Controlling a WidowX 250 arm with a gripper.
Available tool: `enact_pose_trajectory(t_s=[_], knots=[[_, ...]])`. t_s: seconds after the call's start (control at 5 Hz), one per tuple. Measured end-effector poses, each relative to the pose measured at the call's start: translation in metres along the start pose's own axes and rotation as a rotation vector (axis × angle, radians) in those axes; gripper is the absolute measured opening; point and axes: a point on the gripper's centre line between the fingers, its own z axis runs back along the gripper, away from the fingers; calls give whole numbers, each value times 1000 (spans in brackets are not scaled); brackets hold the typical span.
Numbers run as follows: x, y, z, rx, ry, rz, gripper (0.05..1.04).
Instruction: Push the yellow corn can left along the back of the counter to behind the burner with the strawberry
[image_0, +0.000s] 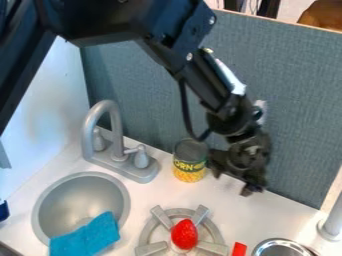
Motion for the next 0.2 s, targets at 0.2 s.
enact_pose_trajectory(t_s=[0.2], knots=[[9, -30, 46, -59, 61, -97, 1000]])
